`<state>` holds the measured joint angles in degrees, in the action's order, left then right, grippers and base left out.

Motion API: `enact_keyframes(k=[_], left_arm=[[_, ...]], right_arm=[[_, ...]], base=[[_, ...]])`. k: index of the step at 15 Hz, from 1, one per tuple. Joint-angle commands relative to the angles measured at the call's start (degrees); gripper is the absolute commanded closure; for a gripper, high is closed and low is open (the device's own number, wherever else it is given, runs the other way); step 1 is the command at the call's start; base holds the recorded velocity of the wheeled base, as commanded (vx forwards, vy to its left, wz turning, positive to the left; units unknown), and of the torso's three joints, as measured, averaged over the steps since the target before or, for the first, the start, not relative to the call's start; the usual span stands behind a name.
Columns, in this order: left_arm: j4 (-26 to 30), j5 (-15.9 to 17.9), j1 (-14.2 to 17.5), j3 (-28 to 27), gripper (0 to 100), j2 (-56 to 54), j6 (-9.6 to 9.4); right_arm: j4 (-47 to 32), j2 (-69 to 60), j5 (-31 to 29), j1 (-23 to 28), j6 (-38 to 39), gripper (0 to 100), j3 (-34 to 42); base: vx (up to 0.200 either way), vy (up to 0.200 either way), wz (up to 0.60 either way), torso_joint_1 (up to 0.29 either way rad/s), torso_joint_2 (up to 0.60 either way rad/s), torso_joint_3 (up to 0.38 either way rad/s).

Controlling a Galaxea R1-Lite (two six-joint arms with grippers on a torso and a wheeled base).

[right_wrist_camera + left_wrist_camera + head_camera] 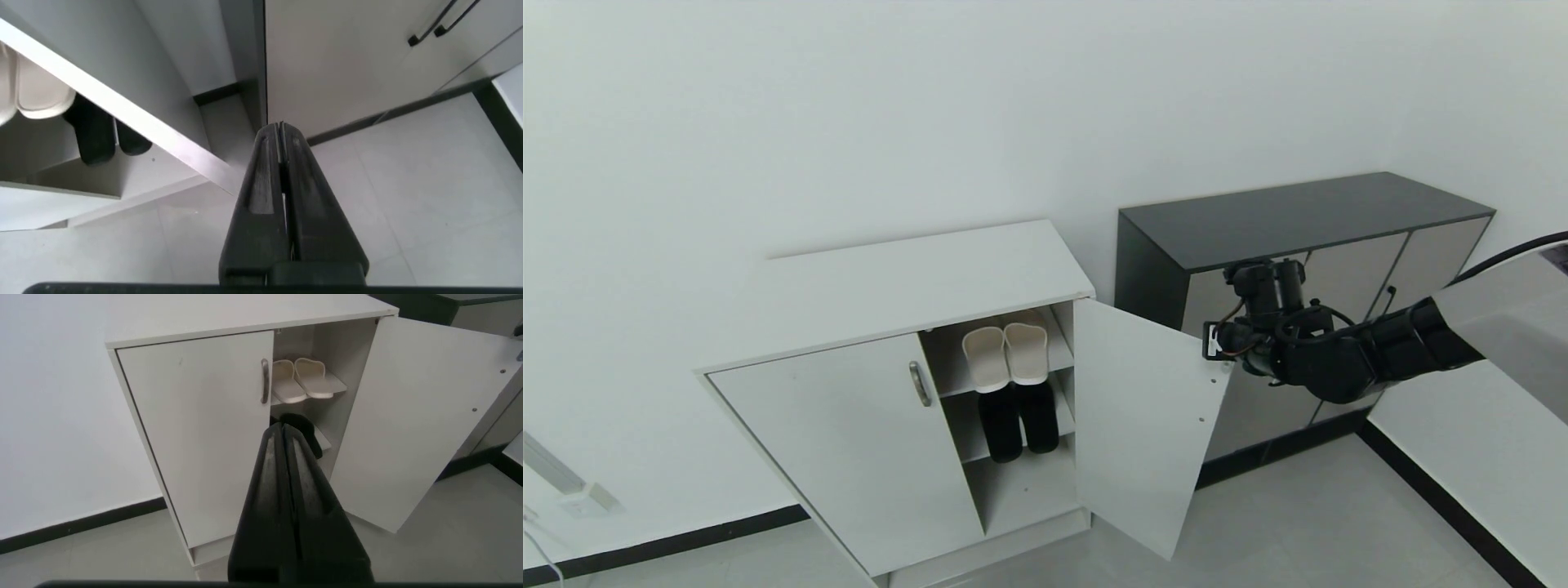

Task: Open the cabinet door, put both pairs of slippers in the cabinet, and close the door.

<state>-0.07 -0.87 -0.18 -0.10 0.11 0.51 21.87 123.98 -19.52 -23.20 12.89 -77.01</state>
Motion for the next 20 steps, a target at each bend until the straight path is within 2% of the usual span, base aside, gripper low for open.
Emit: enact_keyframes(k=[1,5,14,20], left_arm=[[0.0,0.0,0.0,0.0,100,0.0,0.02],[0.0,0.0,0.0,0.0,100,0.0,0.02],[0.0,0.0,0.0,0.0,100,0.0,0.02],[0.0,0.0,0.0,0.0,100,0.0,0.28]], right_arm=[[-0.1,0.2,0.0,0.0,-0.1,100,0.1],[-0.1,-0.9,-0.1,-0.9,-0.1,100,1.5],[1.4,-9.3,-0.5,-13.5,0.0,100,11.8],[3.6,-7.9,-0.1,-13.8,-0.1,100,13.1]], base=[[0.0,0.0,0.0,0.0,0.0,0.0],[0.0,0.0,0.0,0.0,0.0,0.0],[0.0,0.0,0.0,0.0,0.0,0.0],[0.0,0.0,0.0,0.0,0.0,0.0]])
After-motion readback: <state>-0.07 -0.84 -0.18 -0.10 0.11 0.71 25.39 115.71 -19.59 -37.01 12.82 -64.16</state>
